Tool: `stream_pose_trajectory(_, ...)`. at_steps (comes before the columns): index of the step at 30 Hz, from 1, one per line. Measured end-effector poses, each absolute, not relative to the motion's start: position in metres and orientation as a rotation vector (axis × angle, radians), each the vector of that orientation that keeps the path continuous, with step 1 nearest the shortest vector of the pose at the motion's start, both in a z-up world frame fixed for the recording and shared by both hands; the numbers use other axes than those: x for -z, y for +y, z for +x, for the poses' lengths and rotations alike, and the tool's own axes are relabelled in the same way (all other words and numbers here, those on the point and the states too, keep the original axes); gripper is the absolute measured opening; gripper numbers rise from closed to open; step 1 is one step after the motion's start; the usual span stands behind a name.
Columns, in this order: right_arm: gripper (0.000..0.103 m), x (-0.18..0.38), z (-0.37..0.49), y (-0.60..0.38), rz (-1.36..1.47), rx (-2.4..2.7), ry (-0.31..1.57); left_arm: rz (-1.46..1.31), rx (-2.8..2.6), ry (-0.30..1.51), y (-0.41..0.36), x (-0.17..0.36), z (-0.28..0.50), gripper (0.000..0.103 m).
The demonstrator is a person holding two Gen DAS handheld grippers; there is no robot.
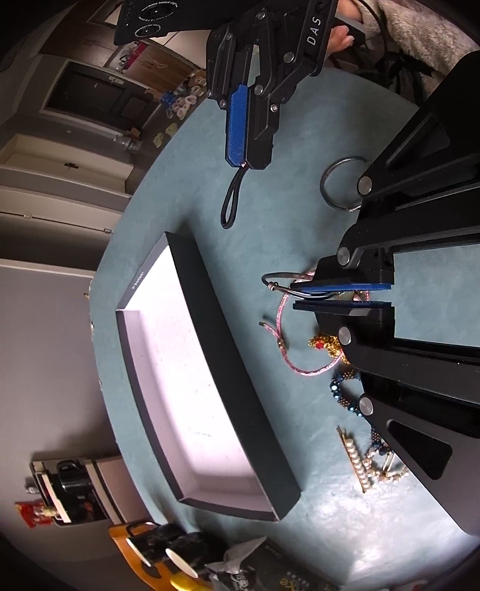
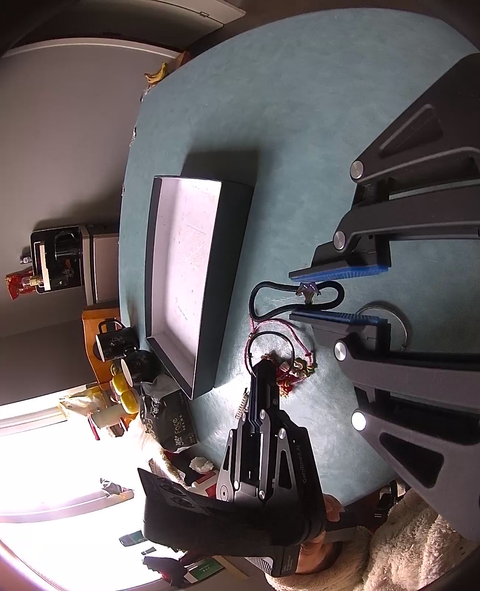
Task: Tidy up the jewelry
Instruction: 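Carry both hair ties into the box and open both grippers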
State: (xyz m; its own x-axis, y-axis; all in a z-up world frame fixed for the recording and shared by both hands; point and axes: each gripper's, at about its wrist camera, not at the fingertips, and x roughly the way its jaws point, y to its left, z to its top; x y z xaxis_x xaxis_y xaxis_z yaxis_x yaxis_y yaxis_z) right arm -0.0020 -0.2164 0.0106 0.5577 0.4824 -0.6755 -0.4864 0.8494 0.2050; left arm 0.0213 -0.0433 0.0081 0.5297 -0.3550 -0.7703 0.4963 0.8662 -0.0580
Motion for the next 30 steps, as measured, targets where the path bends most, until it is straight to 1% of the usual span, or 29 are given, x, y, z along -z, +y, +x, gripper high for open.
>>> stream_pose_trajectory(7,0.016,-0.036,0.017,-0.216,-0.026,-0.546,0.737,0.142,0.490,0.801,-0.025,-0.042,0.031,0.004)
stream_pose_trajectory(11,0.016,-0.050,0.043,-0.217,-0.015,-0.508,0.713,0.163,0.429,0.736,-0.013,-0.065,0.049,0.004)
stream_pose_trajectory(14,0.016,-0.053,0.067,-0.214,-0.024,-0.461,0.716,0.191,0.374,0.718,-0.008,-0.073,0.070,0.004)
stream_pose_trajectory(18,0.015,-0.048,0.103,-0.208,-0.020,-0.401,0.728,0.206,0.302,0.747,0.000,-0.064,0.107,0.004)
stream_pose_trajectory(23,0.015,-0.030,0.143,-0.194,-0.023,-0.352,0.766,0.164,0.236,0.828,0.014,-0.041,0.151,0.004)
stream_pose_trajectory(30,0.016,0.007,0.184,-0.184,-0.009,-0.286,0.855,0.144,0.177,0.889,0.020,-0.014,0.175,0.004)
